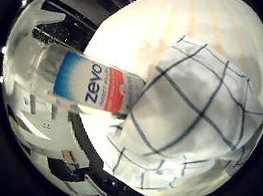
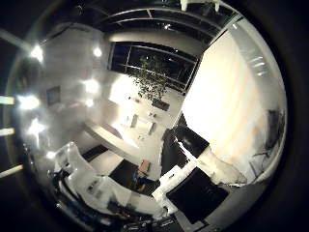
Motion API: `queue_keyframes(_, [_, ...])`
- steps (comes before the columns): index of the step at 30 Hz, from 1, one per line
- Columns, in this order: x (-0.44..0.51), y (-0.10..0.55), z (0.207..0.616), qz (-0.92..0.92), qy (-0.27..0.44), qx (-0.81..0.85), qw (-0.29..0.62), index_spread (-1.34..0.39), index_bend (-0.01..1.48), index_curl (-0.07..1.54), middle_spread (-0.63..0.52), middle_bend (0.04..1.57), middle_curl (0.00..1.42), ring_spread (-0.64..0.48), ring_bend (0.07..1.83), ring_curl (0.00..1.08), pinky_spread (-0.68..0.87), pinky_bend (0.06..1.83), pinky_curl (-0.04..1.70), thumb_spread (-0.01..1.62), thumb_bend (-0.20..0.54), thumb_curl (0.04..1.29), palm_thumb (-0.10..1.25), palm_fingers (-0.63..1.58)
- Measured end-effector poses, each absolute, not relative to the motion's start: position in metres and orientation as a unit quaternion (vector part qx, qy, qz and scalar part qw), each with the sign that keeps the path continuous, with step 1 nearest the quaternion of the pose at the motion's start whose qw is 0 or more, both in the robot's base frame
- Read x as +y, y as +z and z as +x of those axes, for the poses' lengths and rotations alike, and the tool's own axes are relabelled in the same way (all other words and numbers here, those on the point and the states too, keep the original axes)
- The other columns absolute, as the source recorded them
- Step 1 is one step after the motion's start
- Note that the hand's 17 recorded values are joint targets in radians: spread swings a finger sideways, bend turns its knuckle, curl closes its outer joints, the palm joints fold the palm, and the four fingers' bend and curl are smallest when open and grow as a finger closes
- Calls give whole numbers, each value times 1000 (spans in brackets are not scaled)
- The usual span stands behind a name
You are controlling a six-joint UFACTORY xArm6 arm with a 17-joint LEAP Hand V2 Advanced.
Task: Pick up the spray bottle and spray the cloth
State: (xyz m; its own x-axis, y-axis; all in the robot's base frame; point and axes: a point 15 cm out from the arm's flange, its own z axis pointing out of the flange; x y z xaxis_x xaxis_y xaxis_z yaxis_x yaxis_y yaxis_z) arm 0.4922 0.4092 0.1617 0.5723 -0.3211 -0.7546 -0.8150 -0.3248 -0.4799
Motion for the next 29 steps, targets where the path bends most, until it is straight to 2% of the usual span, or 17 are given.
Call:
queue_keyframes(13, [385,192,479,-762,264,377,455,-288,164,301,65,212,353,152,356,255,416,268,321,1065,-22,465,723,201])
queue_keyframes(22, [332,226,455,-786,229,370,439,-281,167,302,66,217,358,162,340,257,418,259,314,1073,-22,462,715,223])
queue_keyframes(29, [273,221,438,-800,211,393,401,-274,170,316,73,203,357,166,313,256,425,249,307,1088,-21,453,704,248])
